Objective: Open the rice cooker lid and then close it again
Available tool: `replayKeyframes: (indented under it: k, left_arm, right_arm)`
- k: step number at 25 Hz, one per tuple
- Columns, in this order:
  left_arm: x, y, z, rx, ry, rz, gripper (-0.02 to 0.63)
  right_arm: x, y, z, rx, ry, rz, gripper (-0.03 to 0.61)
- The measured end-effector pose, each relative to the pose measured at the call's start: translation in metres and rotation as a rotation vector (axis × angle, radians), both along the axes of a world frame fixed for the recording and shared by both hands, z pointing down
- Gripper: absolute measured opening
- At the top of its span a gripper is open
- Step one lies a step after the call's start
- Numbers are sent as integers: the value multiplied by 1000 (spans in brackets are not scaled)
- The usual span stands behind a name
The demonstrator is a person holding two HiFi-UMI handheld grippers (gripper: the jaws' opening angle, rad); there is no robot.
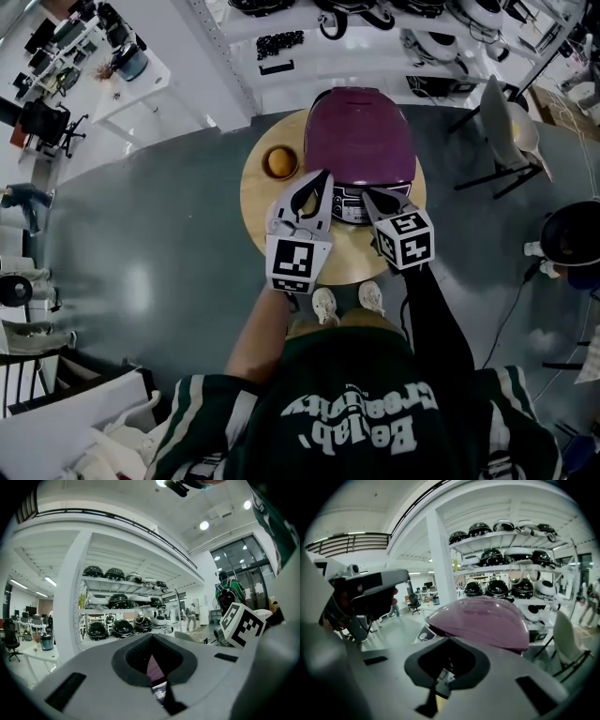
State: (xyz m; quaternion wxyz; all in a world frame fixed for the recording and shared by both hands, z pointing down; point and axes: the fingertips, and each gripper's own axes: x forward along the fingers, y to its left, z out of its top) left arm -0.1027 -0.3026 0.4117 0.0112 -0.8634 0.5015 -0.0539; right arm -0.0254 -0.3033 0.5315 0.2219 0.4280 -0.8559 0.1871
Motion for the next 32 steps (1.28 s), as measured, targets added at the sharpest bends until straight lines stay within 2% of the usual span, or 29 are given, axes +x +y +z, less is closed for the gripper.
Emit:
replayKeyframes:
  k: [3,8,11,32]
  left_arm:
    - [-1,1,-3,5,0,-5,-2]
    - [-8,-1,-8,13,2,-23,-2]
    - [-12,-4,-14,20,3,-30,-2]
    - [-23,-14,-21,31,8,-39,-2]
  right_arm:
    - [2,0,-8,48,3,7,3]
    - [13,-4,-47,190,-38,36,3]
    - [17,-5,-63,235,-41,42,3]
    - [22,-13,-74,262,-69,86,3]
